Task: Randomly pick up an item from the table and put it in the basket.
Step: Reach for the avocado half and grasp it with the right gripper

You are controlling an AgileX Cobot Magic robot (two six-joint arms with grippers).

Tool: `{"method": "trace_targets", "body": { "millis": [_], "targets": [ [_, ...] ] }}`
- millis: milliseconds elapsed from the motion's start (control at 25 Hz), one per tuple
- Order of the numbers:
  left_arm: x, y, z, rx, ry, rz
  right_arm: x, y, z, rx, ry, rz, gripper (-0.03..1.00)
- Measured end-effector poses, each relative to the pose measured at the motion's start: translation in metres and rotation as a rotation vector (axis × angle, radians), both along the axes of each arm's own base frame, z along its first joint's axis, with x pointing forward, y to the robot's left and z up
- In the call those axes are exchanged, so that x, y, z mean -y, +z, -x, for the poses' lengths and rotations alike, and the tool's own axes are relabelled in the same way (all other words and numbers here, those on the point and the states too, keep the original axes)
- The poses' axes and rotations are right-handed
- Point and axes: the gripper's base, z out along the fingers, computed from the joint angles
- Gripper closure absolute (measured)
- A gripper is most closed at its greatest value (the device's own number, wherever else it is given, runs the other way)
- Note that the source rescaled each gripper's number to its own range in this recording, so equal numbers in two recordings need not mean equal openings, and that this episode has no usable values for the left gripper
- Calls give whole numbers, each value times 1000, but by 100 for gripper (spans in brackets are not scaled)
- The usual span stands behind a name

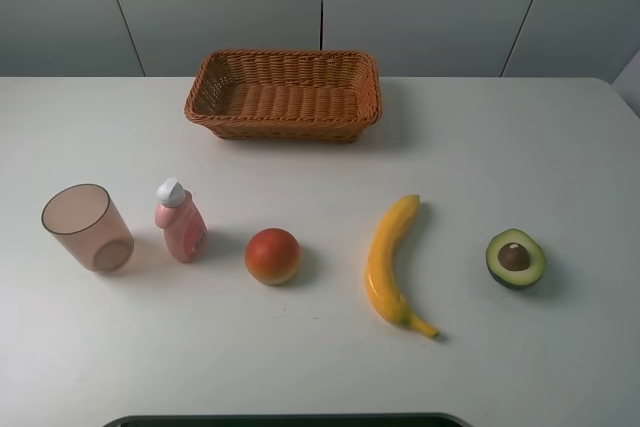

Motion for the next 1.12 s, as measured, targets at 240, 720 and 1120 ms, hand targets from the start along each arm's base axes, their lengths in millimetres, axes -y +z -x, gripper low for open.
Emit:
{"method": "trace_targets", "body": {
  "millis": [240,720,1120],
  "targets": [
    [0,0,0,0,0,0,0,32,-74,-211,-10,-49,-3],
    [0,0,0,0,1,2,-4,-59,-196,-725,-77,-170,-3],
    [0,0,0,0,1,2,-4,-152,-212,-901,-128,-165,-3]
  ]
}}
